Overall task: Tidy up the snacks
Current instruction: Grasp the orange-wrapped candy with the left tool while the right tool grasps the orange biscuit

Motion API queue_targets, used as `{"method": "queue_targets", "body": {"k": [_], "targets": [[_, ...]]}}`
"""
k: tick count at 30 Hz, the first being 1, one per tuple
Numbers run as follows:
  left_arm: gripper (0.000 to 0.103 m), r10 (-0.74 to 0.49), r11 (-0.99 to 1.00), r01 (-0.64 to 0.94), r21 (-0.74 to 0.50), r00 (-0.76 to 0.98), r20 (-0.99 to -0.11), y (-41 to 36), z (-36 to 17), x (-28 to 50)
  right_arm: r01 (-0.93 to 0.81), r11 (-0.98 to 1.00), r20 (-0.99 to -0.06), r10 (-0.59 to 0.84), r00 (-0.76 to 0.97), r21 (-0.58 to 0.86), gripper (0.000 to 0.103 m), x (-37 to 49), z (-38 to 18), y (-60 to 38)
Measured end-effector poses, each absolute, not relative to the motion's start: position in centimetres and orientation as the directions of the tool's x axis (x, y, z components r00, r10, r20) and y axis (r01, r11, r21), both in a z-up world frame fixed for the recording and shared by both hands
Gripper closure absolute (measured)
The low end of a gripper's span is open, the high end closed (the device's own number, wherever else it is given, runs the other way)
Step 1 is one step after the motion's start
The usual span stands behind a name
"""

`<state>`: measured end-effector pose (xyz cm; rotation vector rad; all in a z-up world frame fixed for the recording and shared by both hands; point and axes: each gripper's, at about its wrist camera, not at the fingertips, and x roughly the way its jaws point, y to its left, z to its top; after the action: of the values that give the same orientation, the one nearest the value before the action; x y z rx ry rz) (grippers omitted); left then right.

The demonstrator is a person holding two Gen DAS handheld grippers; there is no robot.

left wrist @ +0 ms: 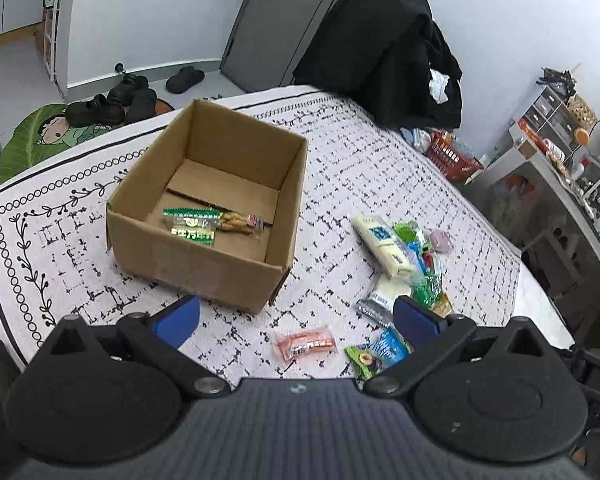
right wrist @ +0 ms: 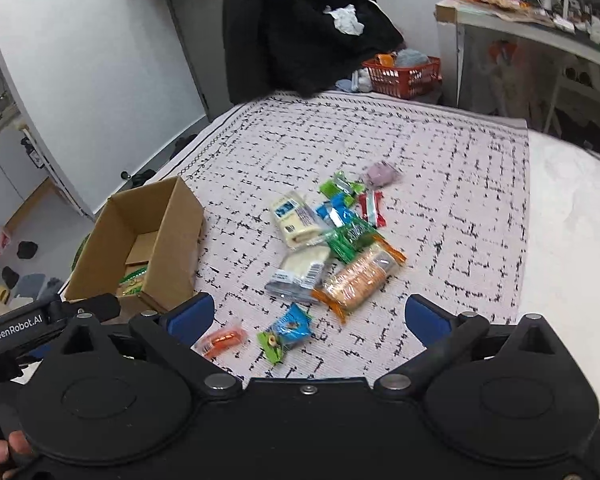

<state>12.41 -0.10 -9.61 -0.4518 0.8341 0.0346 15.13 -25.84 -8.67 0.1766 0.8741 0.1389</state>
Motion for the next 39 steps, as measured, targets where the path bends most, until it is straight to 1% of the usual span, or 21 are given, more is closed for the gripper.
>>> {"method": "queue_targets", "body": {"k": [5, 9, 11, 12, 15, 17, 19, 30, 39], "targets": [[0.001, -0.161, 0.905, -0.201, -0.375, 0.655, -0.739, -0.7, -10.5, 12.6, -0.033, 0.962, -0.760, 0.235, 0.606, 0.271, 0.001, 15.2, -9.9, -27.0], [0.002, -0.182, 0.896, -0.206, -0.393, 0.637, -0.749, -1.2, -11.8, 12.8, -0.028, 0.961, -0.764, 0.237, 0.600, 0.277, 0.001, 15.0, -10.9, -27.2], [0.003, -0.178, 0.902, -0.198, -0.384, 0.639, -0.748, -1.7, -12.1, 12.9, -0.019, 0.952, -0.764, 0.258, 0.591, 0.307, 0.005, 15.2, -11.4, -27.7], [0.003, -0.177, 0.904, -0.194, -0.380, 0.640, -0.748, -2.0, -12.3, 13.0, -0.013, 0.946, -0.762, 0.269, 0.589, 0.323, 0.005, 15.4, -11.5, -27.9], [0.006, -0.181, 0.901, -0.198, -0.387, 0.638, -0.748, -2.5, -13.0, 13.3, 0.051, 0.942, -0.759, 0.234, 0.607, 0.331, 0.008, 15.9, -11.7, -28.7], [0.007, -0.178, 0.896, -0.211, -0.391, 0.636, -0.751, -2.8, -13.4, 13.5, 0.091, 0.932, -0.763, 0.229, 0.604, 0.352, 0.017, 16.4, -12.2, -29.4], [0.008, -0.170, 0.894, -0.222, -0.388, 0.634, -0.755, -3.0, -13.9, 13.8, 0.117, 0.918, -0.768, 0.241, 0.593, 0.378, 0.018, 17.1, -12.8, -29.9], [0.015, -0.123, 0.901, -0.265, -0.343, 0.602, -0.789, -5.3, -16.8, 15.8, 0.178, 0.883, -0.774, 0.263, 0.576, 0.433, 0.020, 20.1, -15.4, -30.7], [0.019, -0.051, 0.910, -0.312, -0.273, 0.571, -0.819, -6.7, -19.1, 17.9, 0.209, 0.868, -0.793, 0.280, 0.540, 0.450, 0.020, 23.2, -18.2, -30.6]]}}
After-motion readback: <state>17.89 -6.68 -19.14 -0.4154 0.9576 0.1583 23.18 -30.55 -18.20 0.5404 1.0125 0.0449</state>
